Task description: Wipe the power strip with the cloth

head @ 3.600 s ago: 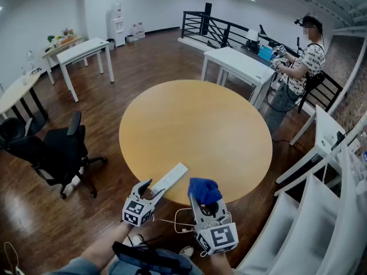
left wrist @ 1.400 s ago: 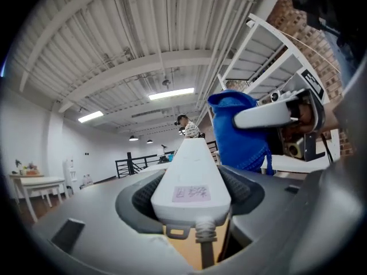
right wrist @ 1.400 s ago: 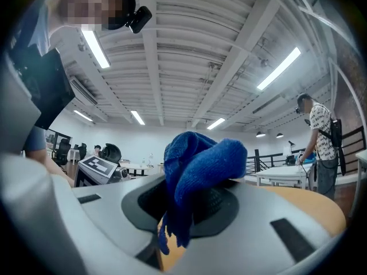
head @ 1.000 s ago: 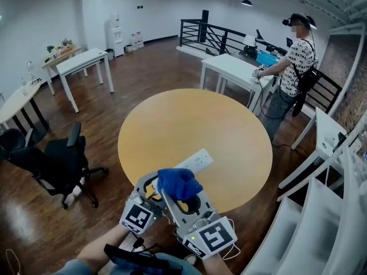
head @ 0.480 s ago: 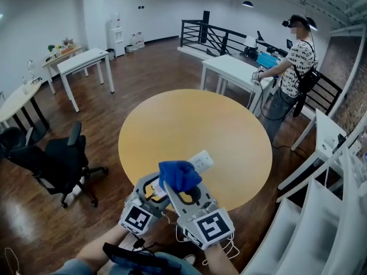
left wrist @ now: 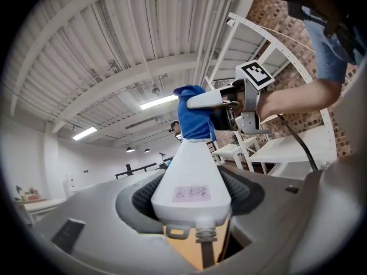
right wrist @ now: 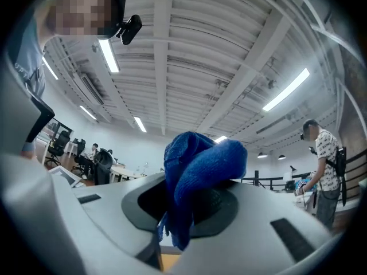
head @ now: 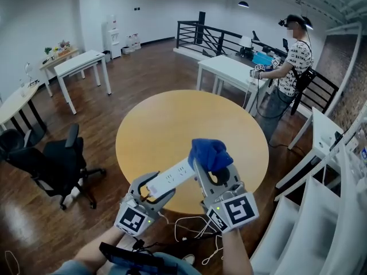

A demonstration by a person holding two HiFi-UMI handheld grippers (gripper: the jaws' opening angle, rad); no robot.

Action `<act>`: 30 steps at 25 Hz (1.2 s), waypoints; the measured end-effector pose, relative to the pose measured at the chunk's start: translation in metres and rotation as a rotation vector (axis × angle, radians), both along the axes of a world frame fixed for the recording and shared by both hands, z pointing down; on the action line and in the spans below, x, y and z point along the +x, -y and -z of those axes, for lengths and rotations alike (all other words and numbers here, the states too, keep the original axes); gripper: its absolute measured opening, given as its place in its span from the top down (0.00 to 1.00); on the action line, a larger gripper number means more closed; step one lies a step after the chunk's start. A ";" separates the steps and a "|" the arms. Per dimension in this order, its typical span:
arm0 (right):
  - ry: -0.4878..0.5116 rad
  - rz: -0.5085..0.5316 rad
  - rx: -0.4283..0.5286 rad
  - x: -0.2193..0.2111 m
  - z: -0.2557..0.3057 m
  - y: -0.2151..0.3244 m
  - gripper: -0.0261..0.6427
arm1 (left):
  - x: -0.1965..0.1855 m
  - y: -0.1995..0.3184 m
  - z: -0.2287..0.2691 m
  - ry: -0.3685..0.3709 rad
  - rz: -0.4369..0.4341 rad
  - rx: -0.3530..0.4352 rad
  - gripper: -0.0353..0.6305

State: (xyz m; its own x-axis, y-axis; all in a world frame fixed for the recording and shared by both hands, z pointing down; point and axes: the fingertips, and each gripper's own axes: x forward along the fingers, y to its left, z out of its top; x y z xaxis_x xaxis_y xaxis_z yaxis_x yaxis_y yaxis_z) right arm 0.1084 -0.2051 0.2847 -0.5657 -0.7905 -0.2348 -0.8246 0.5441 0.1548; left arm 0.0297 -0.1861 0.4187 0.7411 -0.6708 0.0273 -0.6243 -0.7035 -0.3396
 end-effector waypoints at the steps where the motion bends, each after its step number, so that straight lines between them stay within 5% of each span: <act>1: 0.002 -0.023 0.001 0.008 0.002 0.004 0.85 | 0.000 -0.001 0.000 0.001 0.000 0.000 0.52; 13: 0.011 -0.069 -0.002 0.015 0.004 0.016 0.85 | -0.007 0.001 -0.004 0.011 0.012 -0.007 0.52; 30: -0.028 0.202 -0.094 -0.096 -0.028 -0.033 0.85 | -0.004 0.010 0.004 -0.005 0.022 -0.014 0.52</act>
